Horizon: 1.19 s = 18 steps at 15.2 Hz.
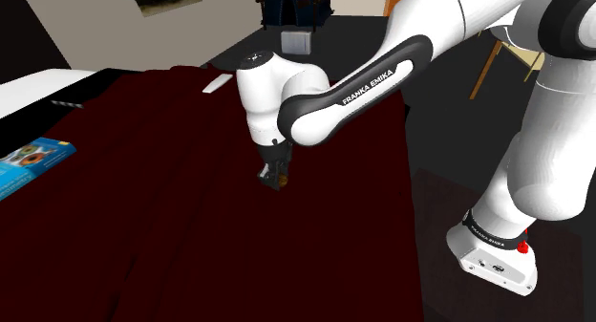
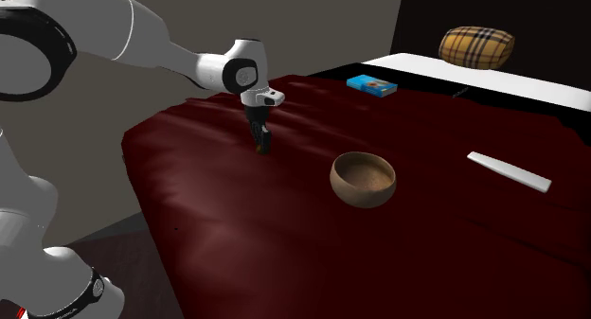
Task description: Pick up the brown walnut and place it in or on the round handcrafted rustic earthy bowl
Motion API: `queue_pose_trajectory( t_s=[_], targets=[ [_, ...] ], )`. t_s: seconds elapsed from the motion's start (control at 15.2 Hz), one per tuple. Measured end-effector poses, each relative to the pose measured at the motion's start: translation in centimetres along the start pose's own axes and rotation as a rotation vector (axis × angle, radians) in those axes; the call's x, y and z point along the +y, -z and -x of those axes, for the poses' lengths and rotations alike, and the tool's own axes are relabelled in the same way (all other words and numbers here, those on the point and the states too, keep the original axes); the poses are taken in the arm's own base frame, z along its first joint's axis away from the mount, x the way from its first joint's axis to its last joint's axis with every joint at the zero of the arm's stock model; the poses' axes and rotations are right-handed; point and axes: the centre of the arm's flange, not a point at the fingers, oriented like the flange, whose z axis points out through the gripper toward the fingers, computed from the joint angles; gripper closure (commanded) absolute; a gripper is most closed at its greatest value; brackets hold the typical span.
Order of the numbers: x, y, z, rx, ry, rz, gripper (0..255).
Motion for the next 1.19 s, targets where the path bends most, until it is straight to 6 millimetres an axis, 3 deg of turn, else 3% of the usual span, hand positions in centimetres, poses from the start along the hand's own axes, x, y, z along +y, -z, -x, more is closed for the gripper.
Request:
queue_pose_trajectory(
  t_s=[0.4, 1.19],
  targets=[
    [0.0, 0.3, 0.0, 0.000, 0.000, 0.000, 255],
    [0.5, 6.3, 0.1, 0.000, 0.000, 0.000, 255]
  ],
)
